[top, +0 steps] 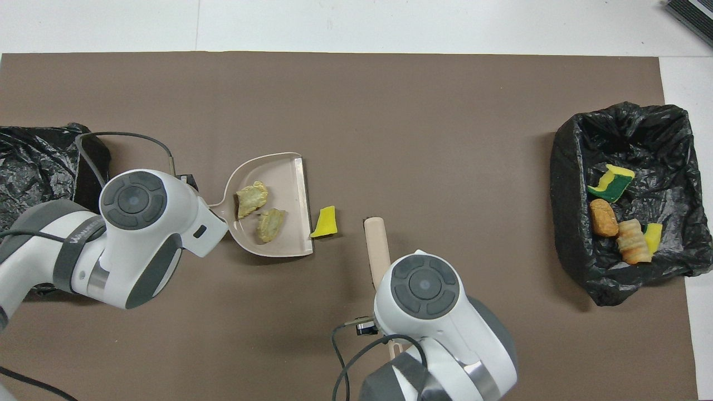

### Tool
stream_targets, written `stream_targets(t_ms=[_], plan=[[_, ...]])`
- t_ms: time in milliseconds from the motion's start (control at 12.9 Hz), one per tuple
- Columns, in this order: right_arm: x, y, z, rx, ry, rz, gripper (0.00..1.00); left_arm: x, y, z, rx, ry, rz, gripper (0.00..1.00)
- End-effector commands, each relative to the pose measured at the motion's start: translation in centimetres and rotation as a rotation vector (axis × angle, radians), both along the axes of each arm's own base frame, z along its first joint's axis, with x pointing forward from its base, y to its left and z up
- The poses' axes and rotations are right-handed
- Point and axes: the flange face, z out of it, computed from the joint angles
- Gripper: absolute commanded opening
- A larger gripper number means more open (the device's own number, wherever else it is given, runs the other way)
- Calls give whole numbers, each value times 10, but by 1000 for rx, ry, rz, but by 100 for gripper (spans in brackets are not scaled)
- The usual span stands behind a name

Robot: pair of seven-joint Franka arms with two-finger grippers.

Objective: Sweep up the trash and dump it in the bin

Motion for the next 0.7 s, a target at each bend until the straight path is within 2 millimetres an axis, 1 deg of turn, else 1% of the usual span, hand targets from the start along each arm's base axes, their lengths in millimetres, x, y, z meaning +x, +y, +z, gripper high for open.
stream_targets(t_ms=[0,78,233,311,388,466,543,621], plan=[[34,6,-22,53,29,12,0,-4,1,-17,-5,13,19,0],[42,6,-31,54,38,10,0,-3,-3,-19,-15,-6,29,0],[56,26,-50,85,26,1,0,-10,-1,-25,-14,4,24,0],[55,37,-58,100,12,1,0,-11,-1,-26,-13,6,22,0],[54,43,-66,115,11,-14,0,-11,-2,-26,-15,3,22,0],[52,49,-70,129,-1,-16,0,-11,-2,-26,-14,3,19,0],[49,61,-78,155,-10,-32,0,-11,-2,-26,-15,3,20,0],[50,70,-83,198,-22,-71,0,-11,-2,-26,-14,3,19,0]])
